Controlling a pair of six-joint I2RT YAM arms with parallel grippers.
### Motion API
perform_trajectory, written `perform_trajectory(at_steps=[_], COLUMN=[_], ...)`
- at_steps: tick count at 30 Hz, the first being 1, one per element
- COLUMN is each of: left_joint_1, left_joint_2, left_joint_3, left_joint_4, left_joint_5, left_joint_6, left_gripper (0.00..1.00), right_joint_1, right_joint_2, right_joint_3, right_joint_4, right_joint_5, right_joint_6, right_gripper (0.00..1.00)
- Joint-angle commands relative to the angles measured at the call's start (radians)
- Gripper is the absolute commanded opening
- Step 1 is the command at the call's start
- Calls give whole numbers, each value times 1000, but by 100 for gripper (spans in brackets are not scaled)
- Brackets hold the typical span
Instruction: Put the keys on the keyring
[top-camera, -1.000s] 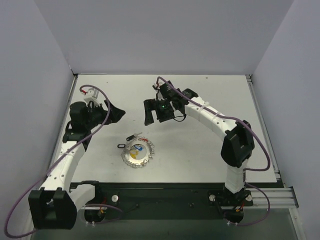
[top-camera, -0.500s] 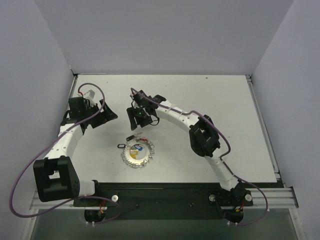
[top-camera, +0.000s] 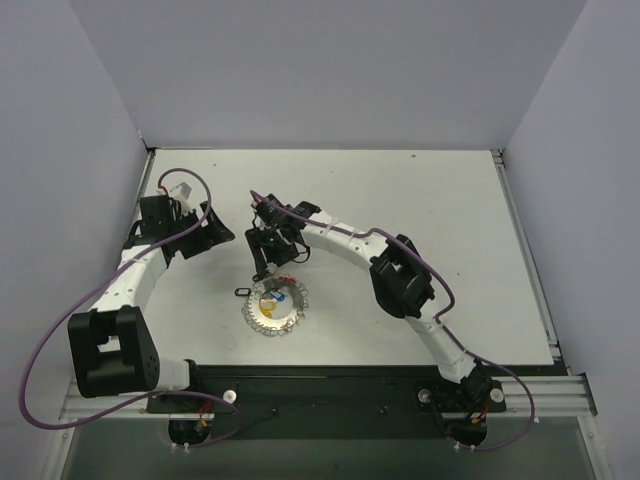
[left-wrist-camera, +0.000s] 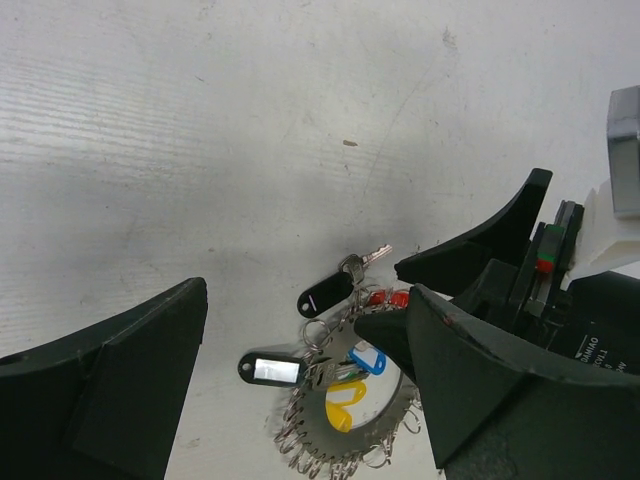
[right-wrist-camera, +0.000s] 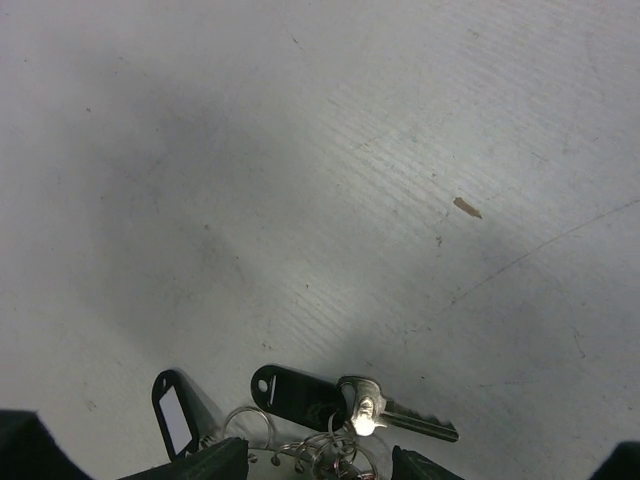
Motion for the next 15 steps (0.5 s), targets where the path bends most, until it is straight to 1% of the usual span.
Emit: perform_trajectory(at_steps=[1, 2, 3, 4, 5, 6, 7, 8, 9, 10, 11, 12, 13, 14, 15], left_joint_1=[3, 2, 0, -1, -6, -6, -9, -13, -13, -15, -16, -21, -21, -21, -24], left_joint_2=[-46, -53, -72, -83, -95, -116, -130, -145, -177, -198, -217, -259, -282, -303, -345], left_joint_3=[30, 30, 26, 23, 23, 23, 20, 19, 16, 13, 5, 0, -13, -23, -30], left_joint_4=[66, 77, 86, 98, 101, 101, 97, 92, 92, 87, 87, 87, 89, 95, 98], left_joint_5=[64, 78, 81, 83, 81, 80, 81, 81, 81, 83, 83, 84, 89, 93, 99], left_joint_6=[9, 9, 4, 0, 0, 1, 3, 3, 3, -2, -8, -14, -29, -39, -48], left_gripper=[90, 90, 90, 90, 90, 90, 90, 90, 91, 91, 91, 91, 91, 91, 91], right_joint_1=[-2, -4, -7, -13, -19, -24, -30, -50, -62, -76, -97, -111, -119, -128, -142], right_joint_2=[-147, -178, -255, -302, -352, -459, -515, -572, -688, -748, -814, -941, -1001, -1059, -1171], right_joint_3=[-62, -91, -159, -213, -264, -372, -423, -472, -532, -647, -716, -768, -865, -905, -939], right_joint_4=[32, 43, 76, 101, 127, 174, 193, 211, 254, 283, 311, 345, 353, 357, 360], right_joint_5=[57, 83, 100, 111, 122, 149, 160, 166, 171, 168, 173, 180, 197, 209, 222], right_joint_6=[0, 0, -1, -3, -4, 0, 5, 11, 29, 42, 49, 71, 80, 85, 91], right_gripper=[66, 69, 73, 80, 83, 86, 91, 92, 94, 96, 98, 100, 100, 100, 100])
